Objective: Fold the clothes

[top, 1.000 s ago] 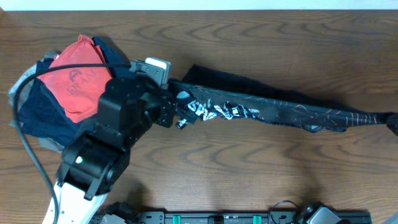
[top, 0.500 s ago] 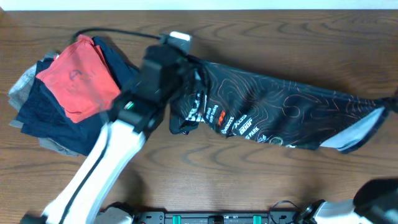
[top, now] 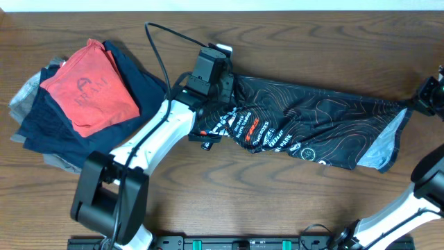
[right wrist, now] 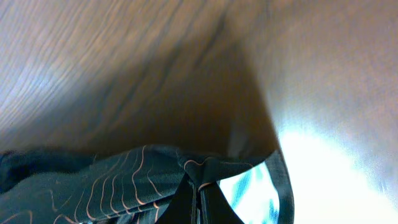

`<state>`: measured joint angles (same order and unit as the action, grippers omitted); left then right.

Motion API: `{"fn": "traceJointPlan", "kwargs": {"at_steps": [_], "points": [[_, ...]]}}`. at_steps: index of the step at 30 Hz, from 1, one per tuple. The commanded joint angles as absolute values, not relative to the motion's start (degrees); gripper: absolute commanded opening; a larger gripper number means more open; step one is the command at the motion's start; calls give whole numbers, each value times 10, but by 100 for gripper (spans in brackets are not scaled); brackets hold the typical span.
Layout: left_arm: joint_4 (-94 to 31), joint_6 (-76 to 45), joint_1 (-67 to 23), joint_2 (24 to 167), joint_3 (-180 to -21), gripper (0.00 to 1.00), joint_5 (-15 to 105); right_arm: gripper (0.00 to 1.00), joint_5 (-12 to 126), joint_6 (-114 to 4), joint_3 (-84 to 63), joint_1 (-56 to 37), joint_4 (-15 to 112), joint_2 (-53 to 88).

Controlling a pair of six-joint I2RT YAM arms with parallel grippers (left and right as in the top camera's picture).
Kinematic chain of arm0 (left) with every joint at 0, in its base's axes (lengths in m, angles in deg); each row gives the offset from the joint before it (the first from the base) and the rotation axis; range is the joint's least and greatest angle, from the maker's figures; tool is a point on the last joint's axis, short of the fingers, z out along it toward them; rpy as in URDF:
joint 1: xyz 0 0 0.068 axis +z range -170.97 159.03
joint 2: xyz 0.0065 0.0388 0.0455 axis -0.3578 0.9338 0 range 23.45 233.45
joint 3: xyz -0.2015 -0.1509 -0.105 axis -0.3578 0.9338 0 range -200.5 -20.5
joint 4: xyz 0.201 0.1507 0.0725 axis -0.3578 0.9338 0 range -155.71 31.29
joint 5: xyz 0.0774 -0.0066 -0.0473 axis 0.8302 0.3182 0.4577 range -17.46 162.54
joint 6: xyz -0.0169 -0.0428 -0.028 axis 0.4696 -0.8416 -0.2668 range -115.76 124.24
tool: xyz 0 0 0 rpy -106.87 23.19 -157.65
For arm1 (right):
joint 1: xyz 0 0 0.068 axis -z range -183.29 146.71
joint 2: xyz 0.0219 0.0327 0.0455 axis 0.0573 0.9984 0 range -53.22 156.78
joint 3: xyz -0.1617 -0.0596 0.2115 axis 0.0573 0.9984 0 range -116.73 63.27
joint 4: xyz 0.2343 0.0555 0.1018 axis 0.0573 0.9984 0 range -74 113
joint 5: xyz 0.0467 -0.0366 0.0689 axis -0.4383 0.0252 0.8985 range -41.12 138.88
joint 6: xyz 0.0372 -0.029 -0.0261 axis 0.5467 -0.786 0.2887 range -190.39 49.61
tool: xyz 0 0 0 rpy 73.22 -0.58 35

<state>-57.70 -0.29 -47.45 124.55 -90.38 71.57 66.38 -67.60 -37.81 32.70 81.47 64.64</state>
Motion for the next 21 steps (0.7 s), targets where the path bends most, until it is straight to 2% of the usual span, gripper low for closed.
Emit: {"fn": "traceJointPlan", "kwargs": {"at_steps": [1,3,6,11,15,21], "points": [[-596,-10,-468,1257,-907,6,716,10,651,-655,-381,318,790,663],[-607,-10,-469,1259,-907,6,715,20,668,-655,-381,314,783,665],[-613,-10,-469,1259,-907,6,715,25,678,-655,-381,309,798,662],[-600,-10,-471,1259,-907,6,715,26,678,-701,-376,296,872,661],[-589,-10,-471,1260,-907,6,715,38,677,-723,-346,274,862,661],[-569,-10,-471,1260,-907,6,715,37,650,-734,-265,233,782,661]]}}
